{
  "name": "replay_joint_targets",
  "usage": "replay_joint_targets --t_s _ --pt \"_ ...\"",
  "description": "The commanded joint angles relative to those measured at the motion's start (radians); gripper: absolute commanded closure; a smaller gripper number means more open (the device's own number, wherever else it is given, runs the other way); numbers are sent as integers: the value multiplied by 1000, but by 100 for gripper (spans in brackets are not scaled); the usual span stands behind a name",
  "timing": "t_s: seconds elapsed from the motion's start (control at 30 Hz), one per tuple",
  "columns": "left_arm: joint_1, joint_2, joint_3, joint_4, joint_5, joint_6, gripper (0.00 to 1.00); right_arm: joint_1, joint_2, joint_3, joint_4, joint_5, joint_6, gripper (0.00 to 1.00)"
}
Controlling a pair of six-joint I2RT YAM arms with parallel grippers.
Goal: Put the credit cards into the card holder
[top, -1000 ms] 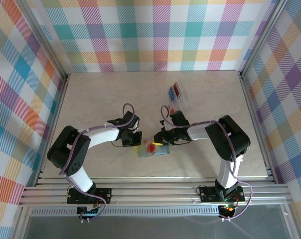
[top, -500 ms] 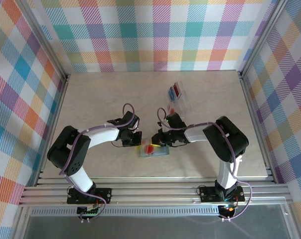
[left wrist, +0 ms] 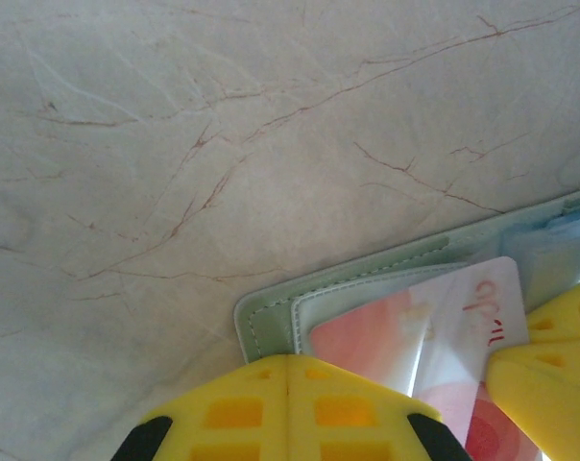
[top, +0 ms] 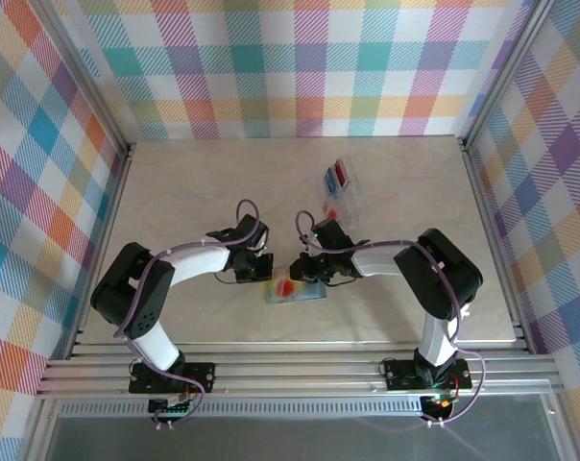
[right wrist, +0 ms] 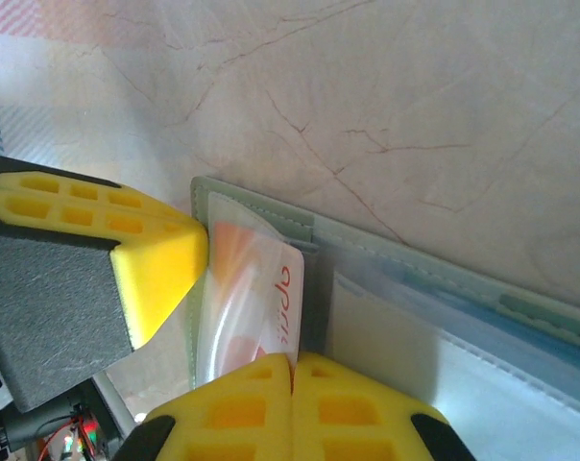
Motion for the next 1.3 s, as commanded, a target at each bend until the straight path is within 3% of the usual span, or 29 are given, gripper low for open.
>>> replay_joint_targets --t_s 0.0,0.83,1.27 --pt "-4 30 -11 10 -34 13 100 8 -39 19 -115 117 -72 100" --pt "-4 54 -4 13 -40 14 100 9 -57 125 -302 200 -260 100" --pt "-4 62 -6 18 -33 13 100 9 -8 107 -178 175 -216 100"
